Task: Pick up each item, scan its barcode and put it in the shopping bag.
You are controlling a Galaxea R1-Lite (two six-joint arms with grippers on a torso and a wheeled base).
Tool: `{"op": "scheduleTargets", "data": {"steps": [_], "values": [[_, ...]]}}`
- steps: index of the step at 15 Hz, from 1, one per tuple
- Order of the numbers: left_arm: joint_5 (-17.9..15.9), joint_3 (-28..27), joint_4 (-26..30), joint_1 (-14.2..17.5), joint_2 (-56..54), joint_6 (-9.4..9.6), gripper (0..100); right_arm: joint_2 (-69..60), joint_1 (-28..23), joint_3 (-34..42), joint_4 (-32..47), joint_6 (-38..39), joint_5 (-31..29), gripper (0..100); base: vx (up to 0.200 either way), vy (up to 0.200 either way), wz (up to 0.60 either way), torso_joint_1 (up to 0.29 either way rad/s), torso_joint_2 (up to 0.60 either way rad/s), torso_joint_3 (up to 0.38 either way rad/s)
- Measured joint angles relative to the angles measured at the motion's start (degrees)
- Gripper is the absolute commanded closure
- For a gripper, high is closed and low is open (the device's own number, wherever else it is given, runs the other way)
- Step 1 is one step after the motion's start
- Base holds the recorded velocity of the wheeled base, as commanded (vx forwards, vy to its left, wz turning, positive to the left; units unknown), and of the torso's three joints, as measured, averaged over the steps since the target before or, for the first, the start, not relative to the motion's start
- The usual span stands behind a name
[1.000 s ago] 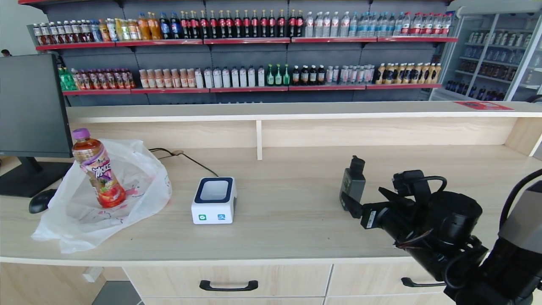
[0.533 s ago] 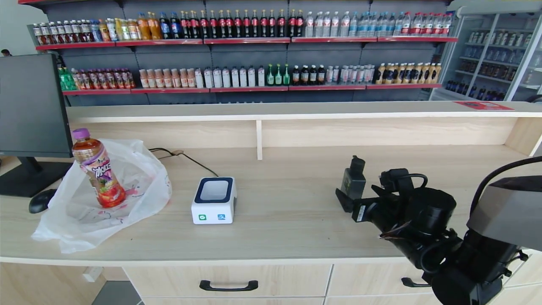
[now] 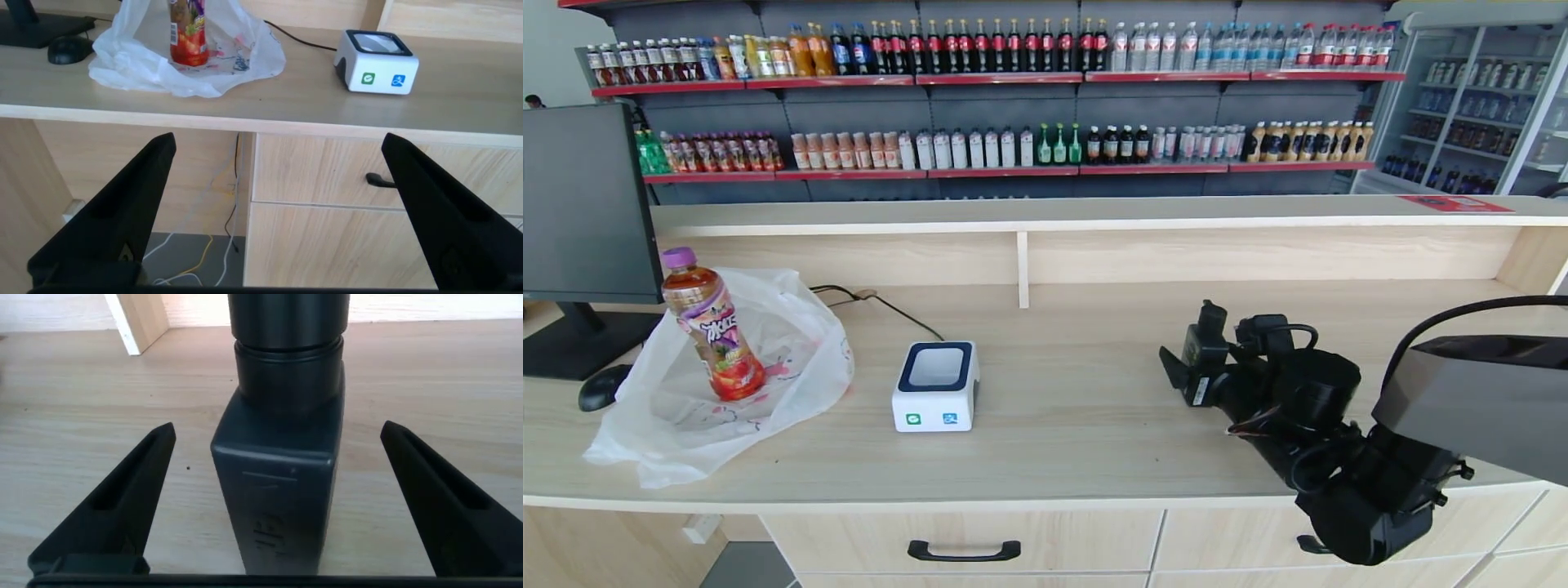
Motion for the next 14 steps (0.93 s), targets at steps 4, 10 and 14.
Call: {"op": "scheduleTargets", "data": {"steps": [4,10,14], "values": [[0.0,0.0,0.0,0.0,0.0,-0.02,0,1.4,-1.5,-1.8,0.0,0.1,0.0,0,0.000,0.000,0.00,0.000,0.00,0.000],[0.0,0.0,0.0,0.0,0.0,-0.02,0,1.5,-5.0,-2.6,0.0,0.1,0.0,0,0.000,0.000,0.00,0.000,0.00,0.000],[0.0,0.0,0.0,0.0,0.0,-0.02,0,1.9,-4.4,-2.6,0.0,0.0,0.1,0,0.000,0.000,0.00,0.000,0.00,0.000]]}}
